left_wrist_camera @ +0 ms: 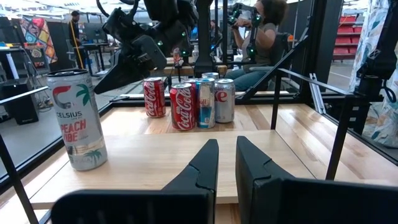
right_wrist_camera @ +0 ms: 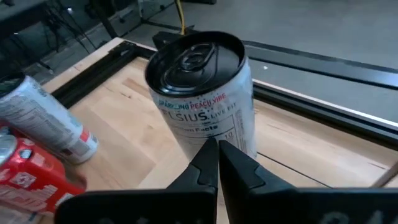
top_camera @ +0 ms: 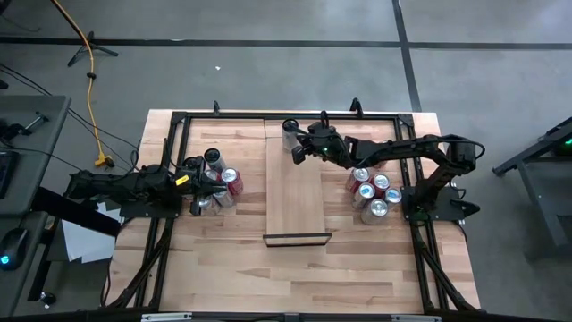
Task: Place canned beverage on shelf
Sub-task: Put the top right white/pink soda can on the shelf, then put the right white/pink soda can on the shelf aligned with the other white/pink soda cans
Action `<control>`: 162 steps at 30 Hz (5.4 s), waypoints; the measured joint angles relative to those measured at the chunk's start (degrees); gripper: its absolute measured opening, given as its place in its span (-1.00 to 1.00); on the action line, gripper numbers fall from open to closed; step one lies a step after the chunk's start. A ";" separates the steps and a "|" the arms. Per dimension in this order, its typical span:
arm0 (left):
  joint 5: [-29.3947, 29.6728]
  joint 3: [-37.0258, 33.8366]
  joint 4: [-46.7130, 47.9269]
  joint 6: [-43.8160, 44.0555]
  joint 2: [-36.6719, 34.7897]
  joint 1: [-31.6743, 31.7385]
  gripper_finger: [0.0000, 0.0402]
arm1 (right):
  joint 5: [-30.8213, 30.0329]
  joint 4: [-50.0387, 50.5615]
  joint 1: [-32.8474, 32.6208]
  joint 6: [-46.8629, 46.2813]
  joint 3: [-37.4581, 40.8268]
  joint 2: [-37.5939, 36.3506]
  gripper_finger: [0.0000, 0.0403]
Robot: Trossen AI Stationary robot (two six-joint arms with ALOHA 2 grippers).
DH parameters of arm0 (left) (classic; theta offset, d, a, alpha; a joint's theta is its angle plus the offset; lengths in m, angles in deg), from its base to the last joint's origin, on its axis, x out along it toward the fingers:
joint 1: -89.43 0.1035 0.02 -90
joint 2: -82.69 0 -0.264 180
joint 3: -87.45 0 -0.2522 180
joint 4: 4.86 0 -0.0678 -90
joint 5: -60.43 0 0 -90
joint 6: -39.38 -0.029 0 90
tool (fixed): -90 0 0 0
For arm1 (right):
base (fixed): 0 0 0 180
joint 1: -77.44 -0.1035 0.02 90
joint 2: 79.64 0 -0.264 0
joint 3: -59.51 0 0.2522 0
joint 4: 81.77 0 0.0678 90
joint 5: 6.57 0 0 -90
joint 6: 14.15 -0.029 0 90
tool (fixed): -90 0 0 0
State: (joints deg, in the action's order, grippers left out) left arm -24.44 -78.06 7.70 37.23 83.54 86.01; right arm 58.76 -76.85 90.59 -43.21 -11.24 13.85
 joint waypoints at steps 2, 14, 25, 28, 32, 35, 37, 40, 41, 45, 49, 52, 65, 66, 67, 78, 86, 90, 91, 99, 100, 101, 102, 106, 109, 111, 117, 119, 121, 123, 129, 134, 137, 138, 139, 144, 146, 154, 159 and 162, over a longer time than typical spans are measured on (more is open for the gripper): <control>0.00 0.00 0.01 -0.01 0.02 0.00 -0.97 | 0.95 -0.02 0.00 -0.02 0.00 0.00 -1.00; -0.02 0.01 -0.01 0.00 0.02 0.00 -0.97 | 2.64 5.51 -0.99 6.67 -0.01 -2.25 -1.00; 0.00 0.01 -0.04 -0.01 -0.01 0.00 -0.97 | -0.16 15.05 2.64 7.52 -8.28 1.40 -1.00; 0.00 0.01 -0.02 -0.01 -0.01 0.00 -0.97 | -0.06 16.73 2.69 7.50 -8.79 2.40 -1.00; -0.01 0.01 -0.02 -0.01 0.00 0.00 -0.97 | 0.84 16.03 2.54 5.33 -8.81 3.39 -1.00; 0.00 0.00 -0.02 0.01 0.00 0.00 -0.97 | 1.22 14.22 2.38 4.61 -8.83 4.61 -1.00; -0.02 0.01 0.01 -0.01 0.02 0.00 -0.97 | 1.23 12.30 2.23 4.63 -8.83 4.97 -1.00; -0.02 0.01 -0.02 -0.01 0.02 0.00 -0.97 | 2.64 10.32 2.18 4.50 -8.83 5.62 -1.00; -0.02 0.01 0.01 -0.01 0.02 0.00 -0.97 | 2.95 10.13 2.14 4.49 -8.83 5.72 -1.00; -0.02 0.00 -0.02 -0.01 0.02 0.00 -0.97 | 3.52 8.59 2.12 4.48 -8.83 6.13 -1.00; 0.00 0.01 -0.02 0.00 0.02 0.00 -0.97 | 3.70 7.33 2.08 4.46 -8.83 7.00 -1.00; 0.00 0.01 -0.01 -0.01 0.02 0.00 -0.97 | 4.36 7.02 2.08 3.28 -8.94 8.08 -1.00; -0.02 0.01 0.00 -0.01 0.01 0.00 -0.97 | 5.63 3.88 2.19 4.82 -8.94 9.01 -1.00; -0.02 0.01 0.00 0.00 0.02 0.00 -0.97 | 5.68 3.82 2.19 4.99 -8.94 9.01 -1.00; -0.01 0.00 -0.02 0.00 0.02 0.00 -0.97 | 5.70 3.74 2.19 5.05 -8.94 9.01 -1.00; -0.01 -0.01 -0.02 0.00 0.02 0.00 -0.97 | 8.75 0.20 2.19 8.97 -8.96 8.96 -1.00; -0.01 0.01 -0.01 -0.01 0.01 0.00 -0.97 | 5.13 3.25 2.25 8.55 -8.96 8.86 -1.00; 0.00 0.01 -0.02 -0.01 0.01 0.00 -0.97 | 3.16 4.55 2.47 8.11 -8.96 8.76 -1.00; 0.00 0.00 -0.02 -0.01 0.02 0.00 -0.97 | 2.65 4.54 2.52 8.11 -8.96 8.76 -1.00; 0.00 0.01 -0.02 0.01 0.01 0.00 -0.97 | 0.15 2.35 4.15 4.53 -8.96 8.76 -1.00; -0.01 0.01 -0.01 -0.01 0.02 0.00 -0.97 | 0.32 1.78 4.29 4.59 -8.96 8.76 -1.00; -0.01 0.01 0.00 -0.01 0.00 0.00 -0.97 | 0.27 1.51 4.35 4.54 -8.96 8.74 -1.00; -0.02 0.01 0.01 -0.01 0.02 0.00 -0.97 | 0.29 1.29 4.48 4.35 -8.96 8.74 -1.00; 0.00 0.01 0.01 0.00 0.02 0.00 -0.97 | 0.68 1.16 4.74 3.37 -8.96 8.78 -1.00; -0.01 0.01 -0.01 -0.01 0.02 0.00 -0.97 | 1.19 0.39 4.79 3.37 -9.15 8.83 -1.00; 0.00 0.01 0.01 -0.01 0.02 0.00 -0.97 | 1.19 0.48 4.79 3.43 -10.02 8.87 -1.00; -0.01 0.01 0.00 -0.01 0.02 0.00 -0.97 | 1.22 1.93 5.25 4.67 -13.18 9.63 -1.00; -0.01 0.01 0.01 -0.01 0.02 0.00 -0.97 | 1.38 2.38 5.37 4.52 -14.19 10.34 -1.00; -0.01 0.01 -0.01 -0.01 0.00 0.00 -0.97 | 2.04 2.80 5.35 4.64 -15.22 11.41 -1.00; 0.00 0.01 0.00 -0.01 -0.01 0.00 -0.97 | 2.59 2.86 5.35 4.43 -16.25 12.66 -1.00; -0.01 0.01 0.01 -0.01 0.02 0.00 -0.97 | 3.10 3.59 5.38 3.84 -18.23 14.64 -1.00; -0.01 0.01 0.01 0.01 -0.01 0.00 -0.97 | 4.60 3.43 6.16 3.29 -18.31 14.64 -1.00; 0.00 0.01 0.01 -0.01 0.00 0.00 -0.97 | 6.10 3.43 6.29 2.41 -18.32 14.64 -1.00; 0.00 0.00 0.00 0.01 0.01 0.00 -0.97 | 5.82 3.45 6.29 2.87 -18.32 14.64 -1.00; 0.00 0.01 0.00 -0.01 0.01 0.00 -0.97 | 5.62 3.45 6.27 3.39 -18.32 14.64 -1.00; -0.02 0.00 0.01 -0.01 0.02 0.00 -0.97 | 5.64 5.14 6.27 4.71 -18.32 13.63 -1.00; 0.00 0.01 0.00 -0.01 -0.01 0.00 -0.97 | 5.62 8.06 6.14 5.81 -18.32 12.82 -1.00; -0.02 0.01 0.01 -0.01 -0.01 0.00 -0.97 | 5.66 27.21 3.63 11.03 -18.32 7.83 -1.00; 0.00 0.00 -0.02 -0.01 0.01 0.00 -0.97 | 6.81 38.08 2.04 17.32 -17.51 0.72 -1.00; 0.00 0.00 -0.01 -0.01 0.00 0.00 -0.97 | 8.89 39.05 1.61 17.29 -13.19 -6.16 -1.00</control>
State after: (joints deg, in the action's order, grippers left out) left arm -24.44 -78.06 7.69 37.23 83.53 86.01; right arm 67.66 -37.80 92.20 -25.92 -24.43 7.69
